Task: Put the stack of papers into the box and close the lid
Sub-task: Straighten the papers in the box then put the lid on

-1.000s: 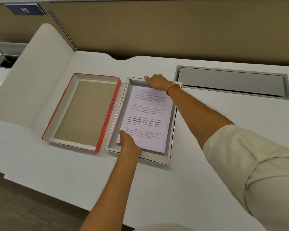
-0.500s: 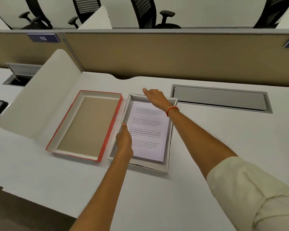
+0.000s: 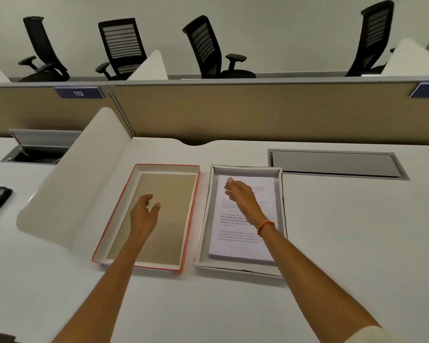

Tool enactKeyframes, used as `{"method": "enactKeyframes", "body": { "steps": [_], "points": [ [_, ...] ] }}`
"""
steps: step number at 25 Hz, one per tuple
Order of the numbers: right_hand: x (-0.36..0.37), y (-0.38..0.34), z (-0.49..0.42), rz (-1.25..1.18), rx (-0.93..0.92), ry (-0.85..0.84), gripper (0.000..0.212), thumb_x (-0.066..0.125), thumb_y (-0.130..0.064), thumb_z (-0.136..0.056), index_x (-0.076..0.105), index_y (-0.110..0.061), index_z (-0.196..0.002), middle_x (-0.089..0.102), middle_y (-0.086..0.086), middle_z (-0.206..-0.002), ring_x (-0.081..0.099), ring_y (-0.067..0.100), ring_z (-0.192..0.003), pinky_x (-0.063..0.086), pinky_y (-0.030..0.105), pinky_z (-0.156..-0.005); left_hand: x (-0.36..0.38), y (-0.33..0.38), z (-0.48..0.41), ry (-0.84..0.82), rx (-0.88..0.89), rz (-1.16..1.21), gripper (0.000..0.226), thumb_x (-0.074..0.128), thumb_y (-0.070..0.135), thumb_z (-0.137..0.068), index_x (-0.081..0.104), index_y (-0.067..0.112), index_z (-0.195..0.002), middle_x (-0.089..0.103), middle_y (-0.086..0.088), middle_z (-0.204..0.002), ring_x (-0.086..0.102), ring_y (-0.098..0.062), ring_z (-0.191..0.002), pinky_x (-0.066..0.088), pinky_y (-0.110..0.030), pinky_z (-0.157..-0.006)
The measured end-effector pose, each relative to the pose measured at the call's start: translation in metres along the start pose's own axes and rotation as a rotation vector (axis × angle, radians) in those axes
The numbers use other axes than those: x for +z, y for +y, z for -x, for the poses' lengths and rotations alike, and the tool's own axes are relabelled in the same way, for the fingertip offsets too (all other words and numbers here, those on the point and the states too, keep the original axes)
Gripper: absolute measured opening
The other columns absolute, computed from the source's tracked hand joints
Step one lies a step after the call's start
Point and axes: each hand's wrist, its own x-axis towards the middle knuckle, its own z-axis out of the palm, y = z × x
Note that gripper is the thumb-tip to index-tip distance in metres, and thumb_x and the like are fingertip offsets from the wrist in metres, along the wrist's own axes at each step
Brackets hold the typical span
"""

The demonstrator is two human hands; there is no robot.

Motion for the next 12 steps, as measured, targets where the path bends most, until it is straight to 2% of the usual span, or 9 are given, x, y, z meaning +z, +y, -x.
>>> {"method": "enactKeyframes", "body": {
  "steps": [3, 8, 10, 12],
  "points": [
    [0.038, 0.005, 0.008, -0.030, 0.014, 0.014, 0.030, 0.048, -0.057, -0.091, 0.062, -0.031, -0.097, 0.067, -0.003, -0.113, 0.063, 0.014, -0.111, 0.049, 0.036, -0.101, -0.028, -0.037, -0.034, -0.015, 0.008, -0.107, 0.047, 0.063, 0.017, -0.092, 0.050, 0.008, -0.136, 0.054, -0.015, -0.141, 0.052, -0.033, -0.130, 0.042, -0.045, -0.108],
    [0.093, 0.021, 0.020, -0.110, 0.058, 0.026, 0.019, 0.055, -0.046, -0.093, 0.061, -0.031, -0.103, 0.065, 0.000, -0.119, 0.065, 0.015, -0.110, 0.052, 0.034, -0.101, -0.055, -0.089, -0.072, -0.030, 0.002, -0.234, 0.059, 0.068, 0.020, -0.089, 0.043, 0.010, -0.141, 0.047, -0.015, -0.146, 0.048, -0.035, -0.132, 0.040, -0.047, -0.109],
    [0.110, 0.026, 0.024, -0.073, 0.091, 0.028, 0.025, 0.057, -0.040, -0.092, 0.062, -0.025, -0.111, 0.064, -0.003, -0.120, 0.063, 0.018, -0.114, 0.050, 0.036, -0.103, -0.062, -0.106, -0.086, -0.027, -0.046, -0.271, 0.068, 0.071, 0.023, -0.086, 0.038, 0.011, -0.144, 0.043, -0.015, -0.148, 0.046, -0.037, -0.133, 0.041, -0.051, -0.108],
    [0.124, 0.028, 0.028, 0.031, 0.122, 0.028, 0.035, 0.058, -0.032, -0.092, 0.056, -0.019, -0.125, 0.058, -0.003, -0.130, 0.055, 0.019, -0.124, 0.046, 0.032, -0.105, -0.068, -0.120, -0.097, -0.037, -0.112, -0.299, 0.076, 0.073, 0.024, -0.084, 0.034, 0.008, -0.147, 0.039, -0.017, -0.150, 0.045, -0.039, -0.134, 0.041, -0.052, -0.107]
  ]
}}
